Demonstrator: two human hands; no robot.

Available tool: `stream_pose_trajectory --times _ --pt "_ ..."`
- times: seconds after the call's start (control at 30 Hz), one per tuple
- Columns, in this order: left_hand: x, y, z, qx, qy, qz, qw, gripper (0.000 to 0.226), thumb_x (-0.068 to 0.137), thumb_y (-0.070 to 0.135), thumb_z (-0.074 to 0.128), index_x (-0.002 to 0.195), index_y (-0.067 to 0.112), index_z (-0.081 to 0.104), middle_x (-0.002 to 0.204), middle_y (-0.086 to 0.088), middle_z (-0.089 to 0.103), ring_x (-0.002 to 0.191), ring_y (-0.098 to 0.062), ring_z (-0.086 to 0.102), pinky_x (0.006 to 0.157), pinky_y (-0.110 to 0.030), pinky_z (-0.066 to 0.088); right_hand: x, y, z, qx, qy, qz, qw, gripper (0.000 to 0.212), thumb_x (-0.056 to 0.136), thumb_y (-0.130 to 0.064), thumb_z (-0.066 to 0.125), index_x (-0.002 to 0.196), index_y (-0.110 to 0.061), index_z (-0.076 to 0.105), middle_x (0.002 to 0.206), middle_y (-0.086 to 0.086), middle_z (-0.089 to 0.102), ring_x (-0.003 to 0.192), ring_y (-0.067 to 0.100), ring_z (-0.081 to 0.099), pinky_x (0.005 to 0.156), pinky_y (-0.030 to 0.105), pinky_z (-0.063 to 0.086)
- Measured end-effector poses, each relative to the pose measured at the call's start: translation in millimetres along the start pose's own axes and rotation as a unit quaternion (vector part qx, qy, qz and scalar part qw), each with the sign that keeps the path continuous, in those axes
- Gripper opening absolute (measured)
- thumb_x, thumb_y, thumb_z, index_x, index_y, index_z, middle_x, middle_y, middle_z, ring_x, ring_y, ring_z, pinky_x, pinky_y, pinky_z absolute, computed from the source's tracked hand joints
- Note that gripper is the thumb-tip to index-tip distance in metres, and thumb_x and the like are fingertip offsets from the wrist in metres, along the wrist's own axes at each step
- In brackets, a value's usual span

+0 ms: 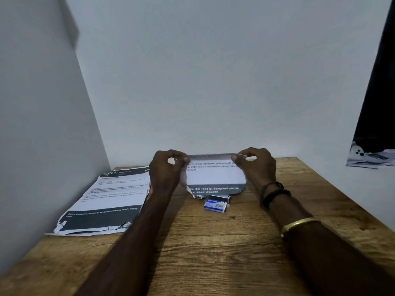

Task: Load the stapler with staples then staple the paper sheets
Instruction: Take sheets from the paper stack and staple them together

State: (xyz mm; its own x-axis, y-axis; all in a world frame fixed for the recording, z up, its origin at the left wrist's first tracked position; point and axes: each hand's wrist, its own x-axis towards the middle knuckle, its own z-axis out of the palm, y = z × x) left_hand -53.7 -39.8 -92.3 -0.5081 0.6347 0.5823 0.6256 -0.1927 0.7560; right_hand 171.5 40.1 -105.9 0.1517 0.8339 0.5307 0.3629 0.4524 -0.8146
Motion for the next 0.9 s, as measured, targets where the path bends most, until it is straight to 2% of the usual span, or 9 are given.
stream_pose_trajectory --times 0.1,0.23,0.4,0.47,0.57,0.67,0.73,0.83,0.9 --pt "0 2 3 -0.073 0.048 0.041 0.995 0.007 0.086 0.021 0.077 0.090 0.016 0.075 0.094 0.000 0.074 0.078 -0.020 0.071 0.070 -0.041 0.059 -1 -14 -2 0.011 0.037 -0.052 0.998 0.016 0.082 -0.032 0.082 0.084 -0.017 0.077 0.090 -0.004 0.075 0.088 0.010 0.065 0.076 0.024 0.042" --pt "-1 5 8 -0.122 0.066 0.049 0.989 0.017 0.090 0.029 0.075 0.091 0.012 0.071 0.088 -0.001 0.075 0.081 -0.009 0.073 0.068 -0.017 0.054 -6 -21 0 0.092 0.023 -0.052 0.994 0.013 0.085 -0.024 0.079 0.087 -0.012 0.074 0.083 0.000 0.076 0.070 0.002 0.071 0.067 0.031 0.060" --pt "-1 -5 15 -0.200 0.062 -0.081 0.974 0.026 0.085 0.033 0.081 0.082 0.009 0.071 0.088 -0.010 0.077 0.092 -0.029 0.075 0.087 -0.043 0.061 -7 -13 4 0.092 -0.024 -0.051 0.994 0.005 0.081 -0.010 0.077 0.083 -0.015 0.074 0.085 -0.003 0.075 0.082 0.013 0.072 0.079 0.026 0.058" --pt "-1 -10 16 -0.238 0.048 -0.149 0.959 0.016 0.078 0.015 0.085 0.085 0.013 0.071 0.102 -0.016 0.075 0.104 -0.036 0.072 0.094 -0.052 0.059 -8 -8 5 0.066 -0.059 -0.047 0.995 0.013 0.079 -0.005 0.072 0.081 -0.018 0.075 0.089 -0.005 0.075 0.086 0.012 0.071 0.078 0.019 0.053" --pt "-1 -21 15 -0.247 -0.026 -0.250 0.936 0.034 0.076 -0.002 0.079 0.102 0.019 0.073 0.115 -0.018 0.071 0.106 -0.031 0.072 0.093 -0.047 0.061 -10 1 7 0.032 -0.119 -0.039 0.992 0.016 0.080 -0.004 0.069 0.077 -0.018 0.075 0.094 -0.008 0.072 0.096 0.011 0.066 0.078 0.011 0.047" --pt "-5 -21 11 -0.309 -0.132 -0.308 0.890 0.040 0.080 -0.011 0.068 0.108 0.016 0.078 0.097 -0.018 0.073 0.079 -0.023 0.072 0.081 -0.038 0.064 -13 10 7 0.000 -0.184 -0.028 0.982 0.012 0.079 -0.013 0.071 0.072 -0.022 0.076 0.095 -0.019 0.068 0.104 0.007 0.061 0.085 0.024 0.049" --pt "-9 -18 11 -0.283 -0.157 -0.311 0.894 0.042 0.081 -0.012 0.063 0.108 0.016 0.078 0.097 -0.019 0.071 0.085 -0.027 0.066 0.089 -0.041 0.060 -13 13 7 -0.034 -0.260 -0.011 0.965 0.006 0.078 -0.021 0.074 0.075 -0.024 0.079 0.108 -0.015 0.067 0.120 0.007 0.052 0.096 0.029 0.040" --pt "-11 -13 12 -0.251 -0.146 -0.306 0.907 0.046 0.084 -0.014 0.061 0.121 0.011 0.071 0.089 -0.009 0.069 0.075 -0.022 0.065 0.069 -0.030 0.059 -11 16 6 -0.076 -0.378 0.003 0.923 0.006 0.077 -0.027 0.075 0.078 -0.026 0.081 0.124 -0.005 0.071 0.145 0.009 0.034 0.110 0.034 0.033" --pt "-11 -11 13 -0.255 -0.131 -0.319 0.903 0.049 0.085 -0.017 0.060 0.125 0.010 0.068 0.085 -0.006 0.065 0.074 -0.021 0.065 0.070 -0.033 0.062 -13 16 6 -0.083 -0.426 0.023 0.901 0.004 0.077 -0.030 0.080 0.080 -0.029 0.081 0.140 -0.001 0.063 0.152 0.009 0.021 0.118 0.040 0.028"
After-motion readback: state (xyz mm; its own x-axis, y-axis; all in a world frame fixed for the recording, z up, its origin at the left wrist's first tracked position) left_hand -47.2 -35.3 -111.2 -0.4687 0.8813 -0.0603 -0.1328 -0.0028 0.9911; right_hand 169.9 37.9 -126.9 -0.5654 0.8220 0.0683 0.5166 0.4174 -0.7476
